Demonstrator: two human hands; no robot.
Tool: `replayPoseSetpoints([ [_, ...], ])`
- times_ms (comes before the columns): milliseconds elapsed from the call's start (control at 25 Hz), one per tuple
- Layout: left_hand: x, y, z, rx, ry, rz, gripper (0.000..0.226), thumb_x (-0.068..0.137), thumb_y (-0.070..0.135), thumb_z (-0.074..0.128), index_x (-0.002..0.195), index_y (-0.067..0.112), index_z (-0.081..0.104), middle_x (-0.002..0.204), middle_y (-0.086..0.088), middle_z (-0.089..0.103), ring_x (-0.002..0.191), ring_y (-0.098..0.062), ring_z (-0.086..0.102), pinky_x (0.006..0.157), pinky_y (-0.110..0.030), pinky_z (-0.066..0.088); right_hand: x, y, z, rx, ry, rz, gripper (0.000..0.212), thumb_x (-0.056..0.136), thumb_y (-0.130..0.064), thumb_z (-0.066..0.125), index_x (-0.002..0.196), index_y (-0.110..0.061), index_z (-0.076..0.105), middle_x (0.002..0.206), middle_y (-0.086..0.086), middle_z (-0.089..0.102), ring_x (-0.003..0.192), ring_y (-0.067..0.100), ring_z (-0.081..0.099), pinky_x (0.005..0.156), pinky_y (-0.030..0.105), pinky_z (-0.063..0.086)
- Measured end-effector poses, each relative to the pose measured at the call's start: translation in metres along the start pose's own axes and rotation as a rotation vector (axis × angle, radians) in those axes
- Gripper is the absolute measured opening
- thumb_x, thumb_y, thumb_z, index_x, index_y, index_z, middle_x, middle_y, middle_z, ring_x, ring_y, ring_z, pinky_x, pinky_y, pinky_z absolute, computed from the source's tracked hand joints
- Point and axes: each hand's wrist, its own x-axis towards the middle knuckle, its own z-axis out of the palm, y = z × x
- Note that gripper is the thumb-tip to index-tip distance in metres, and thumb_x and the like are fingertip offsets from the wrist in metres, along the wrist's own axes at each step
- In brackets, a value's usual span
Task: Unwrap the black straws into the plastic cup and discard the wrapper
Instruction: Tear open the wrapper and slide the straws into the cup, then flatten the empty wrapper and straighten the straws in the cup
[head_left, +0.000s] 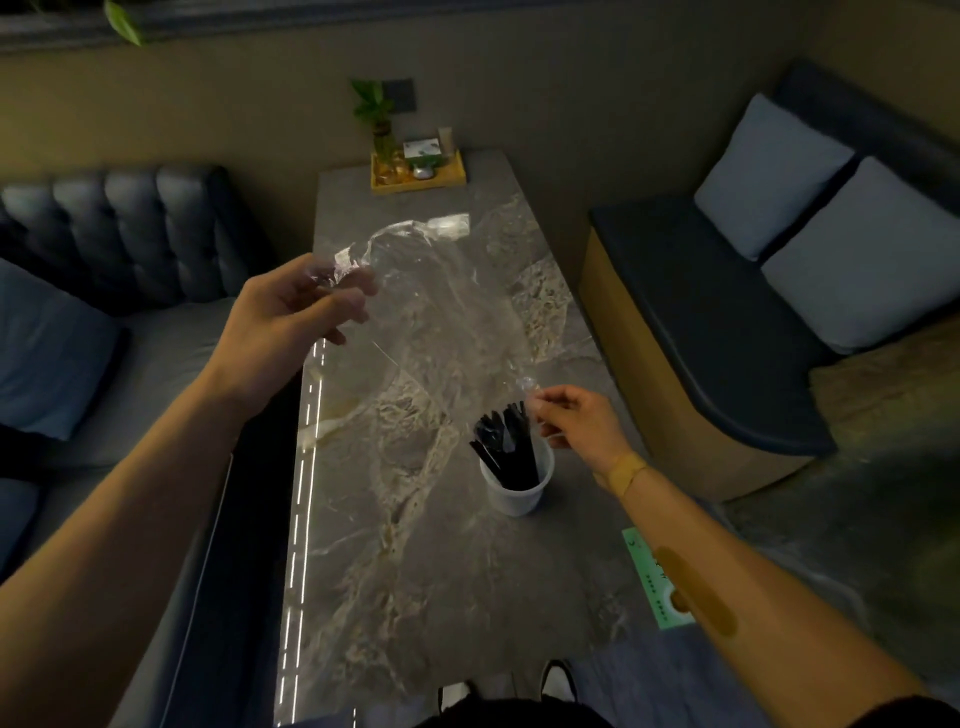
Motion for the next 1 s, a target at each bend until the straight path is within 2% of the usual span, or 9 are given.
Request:
replayPoseSetpoints([
  [120, -0.006, -0.006, -0.012, -0.117, 0.094, -0.030, 0.016, 0.082, 0.026, 0.067, 0.097, 0.026, 0.074, 0.097, 0.002, 0.076, 0.078, -0.012, 0.069, 0.061, -0.021, 0.055, -0.008, -0.016, -0.004, 0.076, 0.009, -0.002, 0.008, 0.087, -0.025, 0.068, 0.091, -0.018, 0.069, 0.087, 0.003, 0.067, 0.083, 0.017, 0.061, 0.068, 0.030, 0.053],
  [240, -0.020, -0.028, -0.022, -0.263, 0.280, -0.161, 0.010, 0.084, 0.023, 0.065, 0.090, 0.024, 0.074, 0.088, 0.001, 0.074, 0.071, -0.012, 0.067, 0.057, -0.022, 0.054, -0.020, -0.031, 0.000, 0.089, -0.028, -0.039, 0.006, 0.087, -0.022, 0.067, 0.081, -0.020, 0.067, 0.119, 0.001, 0.061, 0.107, 0.017, 0.056, 0.085, 0.035, 0.046],
  [320, -0.031, -0.048, -0.029, -0.389, 0.425, -0.276, 0.009, 0.086, 0.019, 0.063, 0.089, 0.023, 0.071, 0.083, -0.001, 0.070, 0.066, -0.013, 0.062, 0.055, -0.023, 0.049, -0.031, -0.037, 0.013, 0.047, -0.144, -0.092, 0.015, 0.086, -0.015, 0.066, 0.072, -0.019, 0.065, 0.139, -0.008, 0.048, 0.123, 0.010, 0.048, 0.096, 0.033, 0.039],
  [400, -0.043, -0.070, -0.040, -0.497, 0.525, -0.387, 0.007, 0.089, 0.017, 0.061, 0.094, 0.021, 0.064, 0.077, -0.001, 0.062, 0.063, -0.013, 0.054, 0.055, -0.026, 0.042, -0.042, -0.031, 0.034, 0.033, -0.315, -0.084, 0.017, 0.086, -0.009, 0.065, 0.071, -0.014, 0.061, 0.139, -0.007, 0.052, 0.126, 0.007, 0.049, 0.102, 0.033, 0.036],
  [560, -0.075, -0.115, -0.056, -0.473, 0.589, -0.586, 0.009, 0.095, 0.015, 0.056, 0.087, 0.019, 0.057, 0.068, -0.001, 0.053, 0.050, -0.011, 0.044, 0.046, -0.022, 0.036, -0.058, 0.003, 0.088, 0.185, -0.504, 0.167, 0.014, 0.089, -0.012, 0.062, 0.090, -0.017, 0.049, 0.115, 0.011, 0.069, 0.093, 0.022, 0.070, 0.083, 0.039, 0.047],
  [640, -0.089, -0.139, -0.055, -0.420, 0.576, -0.639, 0.016, 0.097, 0.012, 0.052, 0.082, 0.018, 0.054, 0.065, -0.004, 0.049, 0.044, -0.010, 0.044, 0.039, -0.017, 0.037, -0.060, 0.020, 0.114, 0.023, -0.502, 0.216, 0.029, 0.090, -0.023, 0.062, 0.116, -0.023, 0.049, 0.128, 0.007, 0.057, 0.102, 0.023, 0.062, 0.079, 0.031, 0.048],
  [760, -0.105, -0.175, -0.045, -0.346, 0.550, -0.783, 0.003, 0.097, 0.015, 0.055, 0.098, 0.013, 0.054, 0.067, -0.006, 0.052, 0.041, -0.009, 0.054, 0.038, -0.018, 0.043, -0.055, 0.045, 0.154, -0.128, -0.603, 0.243, 0.073, 0.087, -0.027, 0.066, 0.147, -0.023, 0.026, 0.137, 0.002, 0.041, 0.125, 0.019, 0.047, 0.077, 0.021, 0.045],
  [880, -0.116, -0.211, -0.028, -0.335, 0.510, -0.924, 0.013, 0.094, 0.019, 0.059, 0.106, 0.016, 0.058, 0.076, -0.005, 0.059, 0.057, -0.015, 0.059, 0.052, -0.027, 0.051, -0.047, 0.068, 0.184, -0.153, -0.604, 0.340, 0.074, 0.083, -0.025, 0.072, 0.145, -0.015, 0.032, 0.134, 0.011, 0.052, 0.117, 0.020, 0.057, 0.077, 0.021, 0.048],
  [1000, -0.121, -0.239, -0.014, -0.302, 0.454, -0.998, 0.017, 0.093, 0.020, 0.060, 0.110, 0.017, 0.057, 0.081, -0.005, 0.063, 0.062, -0.016, 0.060, 0.053, -0.027, 0.054, -0.034, 0.092, 0.196, -0.146, -0.444, 0.388, 0.044, 0.083, -0.013, 0.072, 0.122, -0.002, 0.055, 0.103, 0.017, 0.066, 0.071, 0.016, 0.064, 0.054, 0.018, 0.051],
])
